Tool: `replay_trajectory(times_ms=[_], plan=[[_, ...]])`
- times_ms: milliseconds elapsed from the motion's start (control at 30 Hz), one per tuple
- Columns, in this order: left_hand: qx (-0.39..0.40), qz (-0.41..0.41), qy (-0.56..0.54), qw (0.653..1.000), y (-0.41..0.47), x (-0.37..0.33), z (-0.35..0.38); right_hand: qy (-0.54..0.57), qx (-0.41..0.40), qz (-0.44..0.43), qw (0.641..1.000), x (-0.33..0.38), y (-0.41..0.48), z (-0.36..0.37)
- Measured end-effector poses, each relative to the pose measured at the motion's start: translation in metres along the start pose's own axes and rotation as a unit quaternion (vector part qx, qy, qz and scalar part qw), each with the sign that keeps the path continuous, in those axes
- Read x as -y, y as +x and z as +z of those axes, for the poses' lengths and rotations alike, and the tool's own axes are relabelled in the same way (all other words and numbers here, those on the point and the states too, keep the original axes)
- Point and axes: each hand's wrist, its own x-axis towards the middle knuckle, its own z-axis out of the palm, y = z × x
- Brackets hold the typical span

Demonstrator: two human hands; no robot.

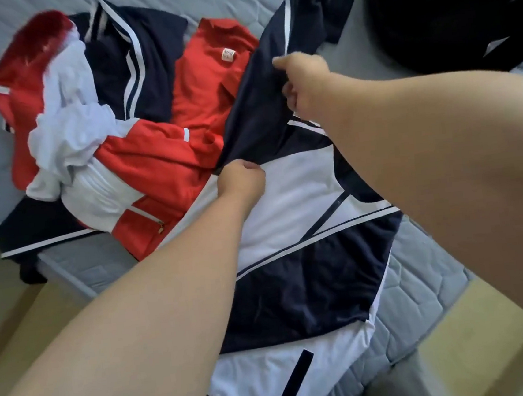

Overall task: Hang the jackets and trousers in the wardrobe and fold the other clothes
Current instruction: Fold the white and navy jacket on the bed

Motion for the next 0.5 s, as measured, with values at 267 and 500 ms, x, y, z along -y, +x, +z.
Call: replay_trajectory(times_ms=[267,500], plan=[[0.067,-0.179,-0.313,0.930,0.003,0.011,-0.035,0.038,0.266,0.106,0.957,-0.059,-0.070,-0.053],[0.030,-0.113,-0.177,0.977,-0.007,0.034,-0.028,-0.297,-0.017,0.051,0.953,-0.153,-0.082,-0.101]])
